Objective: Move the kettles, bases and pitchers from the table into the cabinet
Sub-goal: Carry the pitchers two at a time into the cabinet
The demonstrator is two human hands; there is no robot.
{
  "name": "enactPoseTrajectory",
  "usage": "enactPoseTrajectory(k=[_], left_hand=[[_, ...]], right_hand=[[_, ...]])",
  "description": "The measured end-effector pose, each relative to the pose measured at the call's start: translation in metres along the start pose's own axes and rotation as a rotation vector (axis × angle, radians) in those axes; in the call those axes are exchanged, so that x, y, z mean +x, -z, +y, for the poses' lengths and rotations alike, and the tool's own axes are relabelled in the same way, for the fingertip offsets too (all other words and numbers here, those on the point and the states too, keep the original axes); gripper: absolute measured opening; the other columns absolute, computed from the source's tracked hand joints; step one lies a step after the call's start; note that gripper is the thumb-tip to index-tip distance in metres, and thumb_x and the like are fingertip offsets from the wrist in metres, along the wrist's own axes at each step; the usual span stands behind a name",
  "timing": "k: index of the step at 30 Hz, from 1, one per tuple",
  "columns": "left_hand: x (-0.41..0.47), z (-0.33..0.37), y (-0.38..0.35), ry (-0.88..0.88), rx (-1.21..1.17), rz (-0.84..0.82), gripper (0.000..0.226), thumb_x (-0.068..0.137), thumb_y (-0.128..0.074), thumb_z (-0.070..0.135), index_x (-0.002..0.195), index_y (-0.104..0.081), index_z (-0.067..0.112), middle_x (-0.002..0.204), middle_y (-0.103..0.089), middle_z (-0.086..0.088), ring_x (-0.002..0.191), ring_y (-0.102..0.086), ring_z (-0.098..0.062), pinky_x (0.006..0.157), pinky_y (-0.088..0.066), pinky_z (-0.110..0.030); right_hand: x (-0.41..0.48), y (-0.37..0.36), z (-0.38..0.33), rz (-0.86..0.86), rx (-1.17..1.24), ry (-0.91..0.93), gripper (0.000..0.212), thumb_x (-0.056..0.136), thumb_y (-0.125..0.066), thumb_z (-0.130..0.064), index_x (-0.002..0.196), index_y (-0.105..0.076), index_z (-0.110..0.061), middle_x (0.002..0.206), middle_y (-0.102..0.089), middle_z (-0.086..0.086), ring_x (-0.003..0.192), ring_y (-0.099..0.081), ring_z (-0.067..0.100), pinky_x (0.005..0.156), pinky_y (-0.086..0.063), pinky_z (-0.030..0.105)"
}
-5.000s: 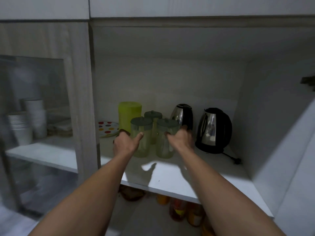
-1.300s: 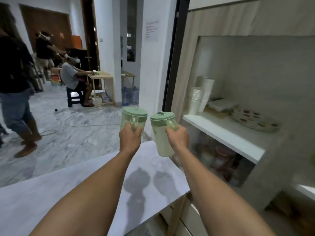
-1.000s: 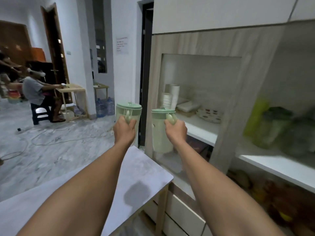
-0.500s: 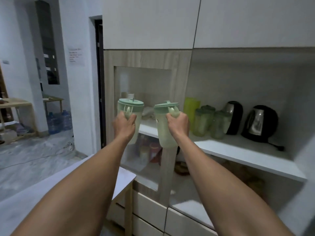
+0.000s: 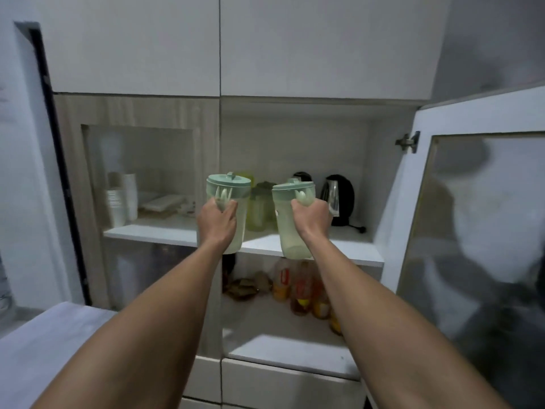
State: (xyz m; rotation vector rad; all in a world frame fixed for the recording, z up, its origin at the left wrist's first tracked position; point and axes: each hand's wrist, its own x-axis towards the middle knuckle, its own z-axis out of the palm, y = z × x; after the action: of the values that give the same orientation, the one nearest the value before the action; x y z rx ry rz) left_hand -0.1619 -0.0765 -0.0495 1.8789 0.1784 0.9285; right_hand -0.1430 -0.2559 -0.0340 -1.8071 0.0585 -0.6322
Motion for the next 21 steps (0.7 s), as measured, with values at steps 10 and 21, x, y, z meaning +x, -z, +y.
enactPoseTrajectory(k=[10, 21], left_hand=[[-0.007, 0.031, -0.083, -0.014, -0.116, -0.148, 0.018, 0.094, -0.057, 0.028, 0.087, -0.059, 0.011, 0.079, -0.062, -0.003, 0.070, -0.056, -0.021, 0.059, -0.037, -0.028], [0.017, 0.018, -0.158, 0.007, -0.173, -0.276, 0.024, 0.095, -0.055, 0.031, 0.088, -0.062, 0.008, 0.079, -0.063, -0.004, 0.065, -0.054, -0.015, 0.051, -0.033, -0.025]], right_hand=[[0.031, 0.067, 0.028, 0.153, -0.030, -0.045, 0.018, 0.088, -0.066, -0.021, 0.074, -0.065, -0.010, 0.062, -0.060, -0.004, 0.055, -0.055, 0.011, 0.045, -0.036, 0.023], [0.081, 0.064, 0.065, 0.293, -0.081, -0.088, 0.020, 0.092, -0.063, -0.022, 0.076, -0.058, -0.010, 0.065, -0.056, -0.002, 0.056, -0.051, 0.009, 0.047, -0.035, 0.024]])
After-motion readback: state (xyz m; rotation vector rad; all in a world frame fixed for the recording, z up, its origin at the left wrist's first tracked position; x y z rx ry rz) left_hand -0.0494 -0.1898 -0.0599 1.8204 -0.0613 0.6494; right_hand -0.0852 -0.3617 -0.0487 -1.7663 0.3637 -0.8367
